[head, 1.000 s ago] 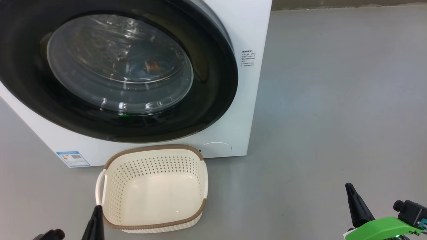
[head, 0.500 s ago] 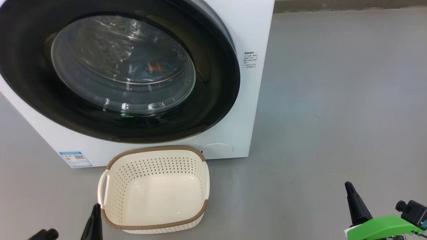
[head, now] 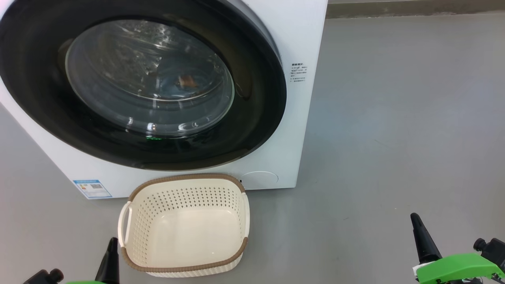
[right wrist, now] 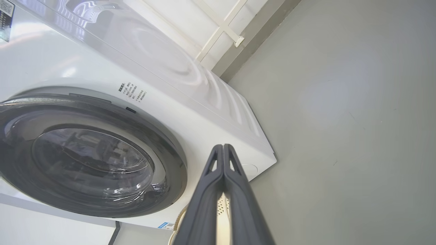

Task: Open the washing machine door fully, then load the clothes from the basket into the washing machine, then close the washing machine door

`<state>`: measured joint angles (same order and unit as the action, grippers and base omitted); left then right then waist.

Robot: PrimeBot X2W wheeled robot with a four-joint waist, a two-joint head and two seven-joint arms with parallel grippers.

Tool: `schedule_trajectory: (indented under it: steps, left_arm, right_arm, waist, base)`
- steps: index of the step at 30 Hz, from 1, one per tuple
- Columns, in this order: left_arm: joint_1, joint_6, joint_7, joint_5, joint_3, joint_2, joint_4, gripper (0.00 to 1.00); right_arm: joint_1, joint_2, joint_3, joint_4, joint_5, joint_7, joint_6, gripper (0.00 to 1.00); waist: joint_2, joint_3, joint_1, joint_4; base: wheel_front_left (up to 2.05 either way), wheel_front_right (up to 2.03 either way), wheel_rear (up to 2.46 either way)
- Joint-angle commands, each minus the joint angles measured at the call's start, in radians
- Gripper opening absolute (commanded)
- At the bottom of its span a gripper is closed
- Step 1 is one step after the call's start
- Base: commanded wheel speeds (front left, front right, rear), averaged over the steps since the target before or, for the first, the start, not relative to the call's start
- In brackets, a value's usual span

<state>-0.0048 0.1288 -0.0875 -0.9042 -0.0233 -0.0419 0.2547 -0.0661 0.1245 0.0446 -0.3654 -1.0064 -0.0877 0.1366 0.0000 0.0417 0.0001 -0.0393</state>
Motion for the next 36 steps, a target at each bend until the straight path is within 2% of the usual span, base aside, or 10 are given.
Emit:
schedule_trajectory:
  steps: [1, 36]
  left_arm:
    - [-0.037, 0.001, 0.006, -0.028, -0.025, -0.014, -0.018, 0.00]
    - [-0.073, 0.001, 0.109, -0.395, -0.058, -0.013, -0.013, 0.00]
  right_arm:
    - [-0.029, 0.004, -0.003, 0.032, -0.026, 0.009, -0.003, 0.00]
    - [-0.036, -0.038, 0.036, 0.080, -0.337, 0.112, -0.005, 0.00]
  waist:
    - [0.0000, -0.001, 0.0000, 0.001]
    - [0.0000, -0.021, 0.0000, 0.022]
  base:
    - [0.00, 0.00, 0.00]
    - [0.00, 0.00, 0.00]
